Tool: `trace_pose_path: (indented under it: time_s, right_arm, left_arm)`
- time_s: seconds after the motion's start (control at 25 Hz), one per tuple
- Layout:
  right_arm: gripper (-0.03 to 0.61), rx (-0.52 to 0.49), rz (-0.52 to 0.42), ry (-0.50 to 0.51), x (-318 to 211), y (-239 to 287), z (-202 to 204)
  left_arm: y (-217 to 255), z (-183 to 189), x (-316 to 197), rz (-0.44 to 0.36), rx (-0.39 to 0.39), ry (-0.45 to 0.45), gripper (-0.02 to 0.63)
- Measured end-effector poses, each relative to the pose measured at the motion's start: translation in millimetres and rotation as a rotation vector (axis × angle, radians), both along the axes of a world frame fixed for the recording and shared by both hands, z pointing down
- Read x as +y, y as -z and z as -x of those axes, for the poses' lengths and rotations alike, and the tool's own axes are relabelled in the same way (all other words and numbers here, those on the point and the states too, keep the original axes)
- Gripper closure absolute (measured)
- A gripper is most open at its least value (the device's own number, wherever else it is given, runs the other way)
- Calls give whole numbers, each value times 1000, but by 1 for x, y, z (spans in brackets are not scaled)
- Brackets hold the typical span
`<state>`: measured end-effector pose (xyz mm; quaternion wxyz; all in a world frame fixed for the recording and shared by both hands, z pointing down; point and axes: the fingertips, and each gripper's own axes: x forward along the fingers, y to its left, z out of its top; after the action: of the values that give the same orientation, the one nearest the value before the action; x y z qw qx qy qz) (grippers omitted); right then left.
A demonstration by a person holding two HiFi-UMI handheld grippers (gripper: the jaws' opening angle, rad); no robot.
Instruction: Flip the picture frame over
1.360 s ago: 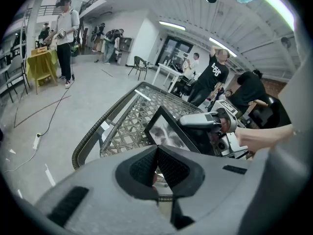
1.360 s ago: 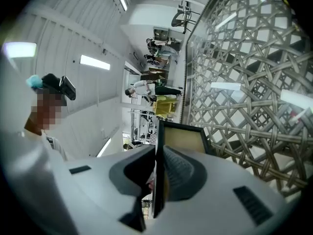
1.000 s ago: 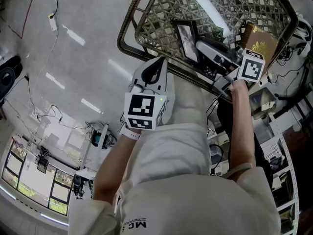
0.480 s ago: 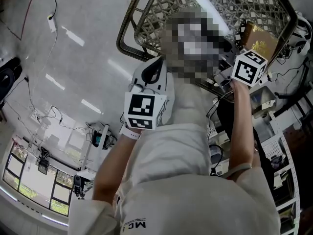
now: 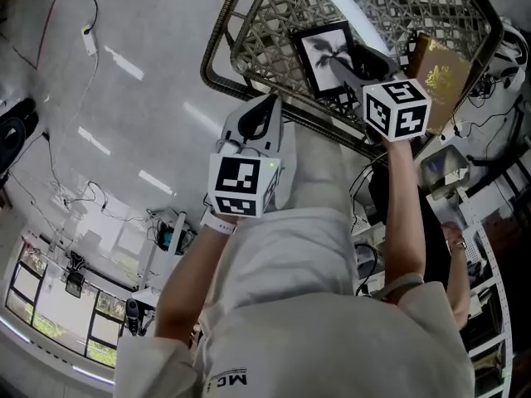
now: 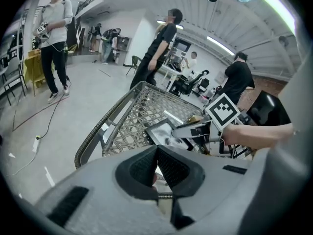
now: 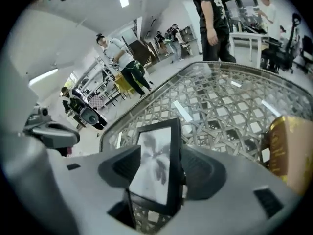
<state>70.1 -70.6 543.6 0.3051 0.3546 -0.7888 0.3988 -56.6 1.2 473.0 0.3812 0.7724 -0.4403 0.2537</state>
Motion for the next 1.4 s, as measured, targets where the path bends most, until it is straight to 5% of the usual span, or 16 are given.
trace_pose_path:
  time_s: [0.24, 0.52, 0.68, 0.92, 1.4]
  right_arm:
    - [336, 168, -69, 72, 9, 2, -11]
    - [337, 230, -181, 101, 12, 39, -22]
    - [350, 223, -278, 89, 5, 82, -17]
    - [455, 203, -455, -2, -3, 173, -21]
    - [544, 78, -674, -103, 38, 305, -14]
  left_arm:
    - [10, -4, 3, -21, 4, -20, 594]
    - [40, -10, 1, -79, -9, -56, 594]
    - [71, -7, -8, -137, -11, -69, 594]
    - [124, -9, -13, -212, 6, -63, 594]
    - [242, -8, -16, -415, 120, -34, 594]
